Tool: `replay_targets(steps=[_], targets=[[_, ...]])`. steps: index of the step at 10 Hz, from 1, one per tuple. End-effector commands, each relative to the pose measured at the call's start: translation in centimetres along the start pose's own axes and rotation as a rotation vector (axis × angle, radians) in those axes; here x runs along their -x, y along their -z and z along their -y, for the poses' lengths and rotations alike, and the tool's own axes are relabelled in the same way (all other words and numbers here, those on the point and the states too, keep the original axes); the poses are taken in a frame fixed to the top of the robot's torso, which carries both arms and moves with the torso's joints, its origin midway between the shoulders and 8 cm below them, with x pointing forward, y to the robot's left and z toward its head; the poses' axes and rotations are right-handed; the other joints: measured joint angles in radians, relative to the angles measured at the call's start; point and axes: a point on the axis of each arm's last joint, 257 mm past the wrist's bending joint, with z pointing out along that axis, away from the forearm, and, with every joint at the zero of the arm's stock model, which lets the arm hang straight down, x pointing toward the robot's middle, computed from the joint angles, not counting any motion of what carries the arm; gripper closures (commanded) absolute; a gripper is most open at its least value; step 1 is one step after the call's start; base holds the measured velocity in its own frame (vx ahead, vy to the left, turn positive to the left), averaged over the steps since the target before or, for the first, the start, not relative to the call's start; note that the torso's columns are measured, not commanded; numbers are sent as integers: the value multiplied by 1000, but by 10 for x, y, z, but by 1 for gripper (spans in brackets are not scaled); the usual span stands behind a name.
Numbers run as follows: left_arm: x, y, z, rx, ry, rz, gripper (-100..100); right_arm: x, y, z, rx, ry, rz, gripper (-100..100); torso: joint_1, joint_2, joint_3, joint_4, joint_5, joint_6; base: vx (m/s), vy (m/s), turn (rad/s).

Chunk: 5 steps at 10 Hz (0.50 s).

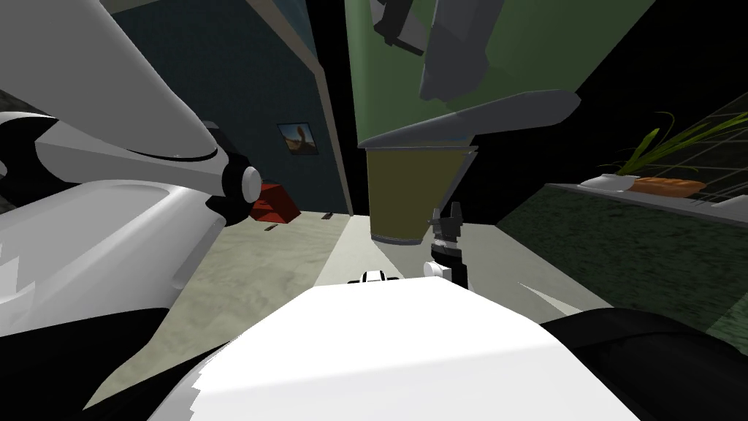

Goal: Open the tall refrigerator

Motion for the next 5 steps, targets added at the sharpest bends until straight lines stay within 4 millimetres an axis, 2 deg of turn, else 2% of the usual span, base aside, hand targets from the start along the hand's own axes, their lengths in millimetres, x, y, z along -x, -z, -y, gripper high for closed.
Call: replay_targets(steps=[1,5], targets=[[0,0,0,-1,0,0,0,0,0,0,0,0,0,0,-1,0,0,0,0,0,0,0,0],[-1,0,1,-2,-1,-1,0,0,0,0,0,0,0,0,-4,0,0,0,-2,1,0,0,0]])
